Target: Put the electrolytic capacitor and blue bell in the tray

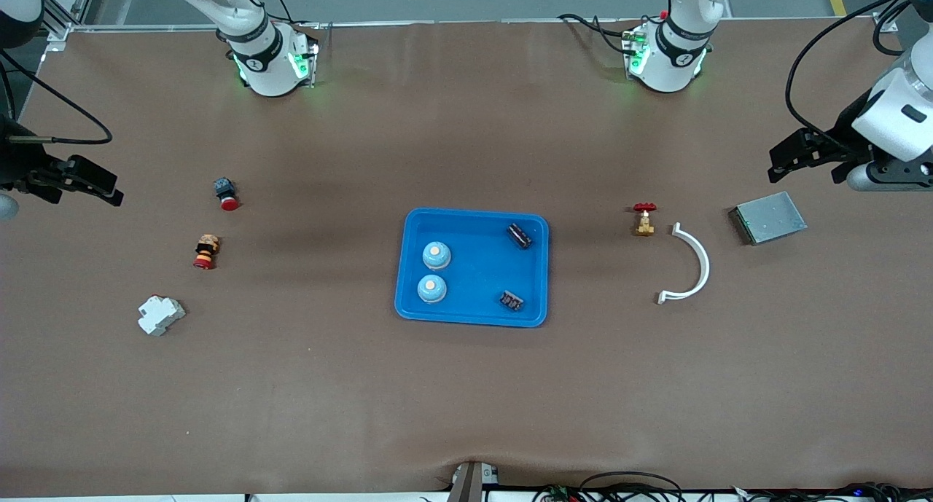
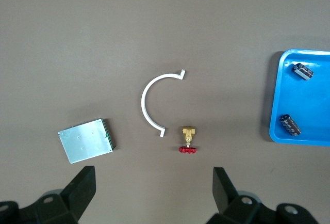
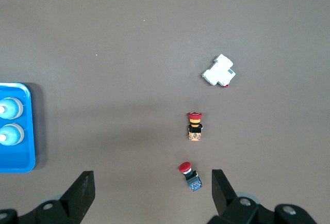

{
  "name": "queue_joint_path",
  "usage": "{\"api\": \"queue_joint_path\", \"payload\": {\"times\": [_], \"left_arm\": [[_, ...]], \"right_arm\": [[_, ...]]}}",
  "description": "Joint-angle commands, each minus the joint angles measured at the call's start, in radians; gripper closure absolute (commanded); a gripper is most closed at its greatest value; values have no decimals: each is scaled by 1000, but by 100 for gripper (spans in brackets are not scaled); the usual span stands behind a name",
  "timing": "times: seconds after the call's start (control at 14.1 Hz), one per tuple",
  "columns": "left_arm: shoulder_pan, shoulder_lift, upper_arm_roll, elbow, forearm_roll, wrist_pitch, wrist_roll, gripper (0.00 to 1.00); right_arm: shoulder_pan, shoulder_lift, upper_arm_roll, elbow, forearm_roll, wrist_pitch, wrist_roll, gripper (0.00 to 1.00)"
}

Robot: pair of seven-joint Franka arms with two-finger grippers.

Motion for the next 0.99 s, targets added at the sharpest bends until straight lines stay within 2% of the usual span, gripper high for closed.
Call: {"api": "queue_joint_path", "payload": {"times": [0.0,0.92], "left_arm": [[9,13,-6,31,-3,-21,3,0],[10,14,-6,35,-4,-21,-1,0]], "right_arm": [[3,-32,0,-42,2,14,13,0],[-5,-35,-6,-58,1,17,11,0]]}}
